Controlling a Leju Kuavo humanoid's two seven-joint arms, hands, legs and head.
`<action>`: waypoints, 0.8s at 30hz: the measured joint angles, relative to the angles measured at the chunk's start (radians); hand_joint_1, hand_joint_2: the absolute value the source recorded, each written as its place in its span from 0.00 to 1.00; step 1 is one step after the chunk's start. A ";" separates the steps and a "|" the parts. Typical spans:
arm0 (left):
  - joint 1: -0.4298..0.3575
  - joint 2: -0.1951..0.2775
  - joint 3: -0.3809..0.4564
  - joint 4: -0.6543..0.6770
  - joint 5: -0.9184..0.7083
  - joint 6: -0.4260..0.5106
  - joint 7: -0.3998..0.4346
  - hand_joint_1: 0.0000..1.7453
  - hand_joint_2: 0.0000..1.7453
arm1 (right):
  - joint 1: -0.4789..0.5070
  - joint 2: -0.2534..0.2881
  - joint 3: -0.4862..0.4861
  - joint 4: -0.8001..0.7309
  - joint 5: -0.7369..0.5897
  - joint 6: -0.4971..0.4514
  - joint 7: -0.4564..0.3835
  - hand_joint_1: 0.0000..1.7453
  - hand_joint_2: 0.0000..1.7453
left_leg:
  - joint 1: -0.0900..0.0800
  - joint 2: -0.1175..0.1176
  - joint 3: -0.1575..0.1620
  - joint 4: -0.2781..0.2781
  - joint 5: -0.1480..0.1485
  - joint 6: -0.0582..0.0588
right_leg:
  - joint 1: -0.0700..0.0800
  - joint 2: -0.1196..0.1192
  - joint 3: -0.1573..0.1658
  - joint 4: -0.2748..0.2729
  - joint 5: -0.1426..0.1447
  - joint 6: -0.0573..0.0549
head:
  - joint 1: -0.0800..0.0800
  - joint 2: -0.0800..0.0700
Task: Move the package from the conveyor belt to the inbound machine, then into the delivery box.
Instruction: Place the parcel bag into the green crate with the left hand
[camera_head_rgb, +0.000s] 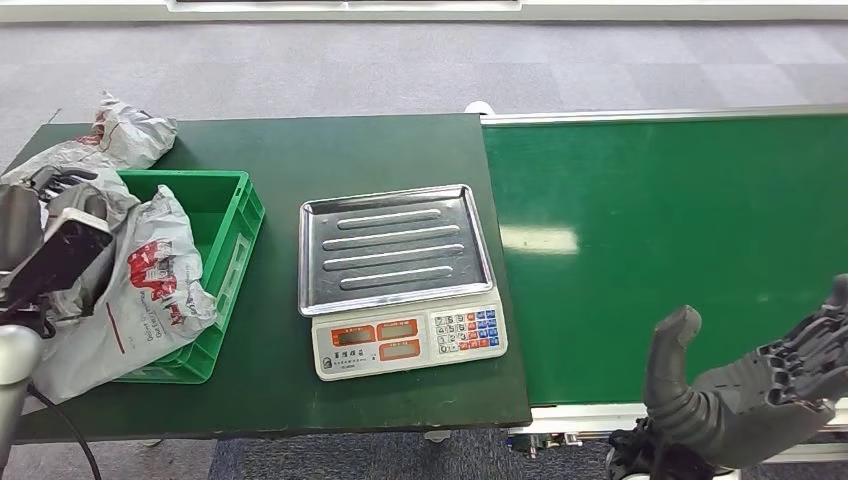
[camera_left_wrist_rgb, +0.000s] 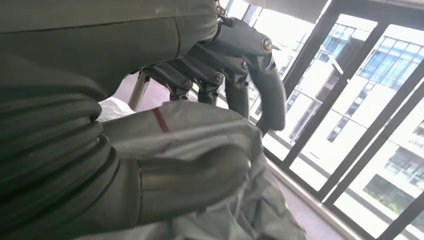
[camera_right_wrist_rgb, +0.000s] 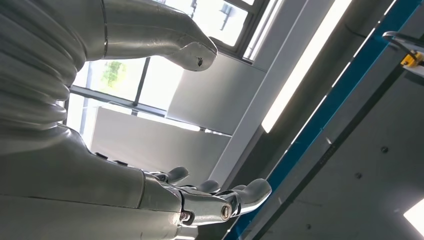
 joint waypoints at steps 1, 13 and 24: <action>0.016 -0.007 0.000 -0.003 -0.010 0.002 0.000 0.00 0.00 | 0.000 0.000 0.000 0.000 0.000 0.000 0.000 0.00 1.00 | 0.000 0.000 0.000 0.000 0.000 0.000 | 0.000 0.000 0.000 0.000 0.000 0.000 | 0.000 0.000; 0.191 -0.209 -0.017 -0.289 0.177 0.155 -0.063 0.00 0.00 | 0.011 -0.001 0.000 -0.002 0.010 0.000 0.000 0.00 1.00 | -0.001 -0.001 0.000 0.000 -0.002 0.001 | -0.001 -0.001 0.001 0.000 -0.001 0.001 | 0.000 0.000; 0.269 -0.361 -0.097 -0.536 0.278 0.445 -0.310 0.00 0.00 | 0.012 0.020 -0.001 -0.002 0.053 0.000 0.000 0.00 1.00 | -0.001 -0.001 0.000 0.000 -0.002 0.001 | -0.001 -0.001 0.001 0.000 -0.001 0.002 | 0.000 0.000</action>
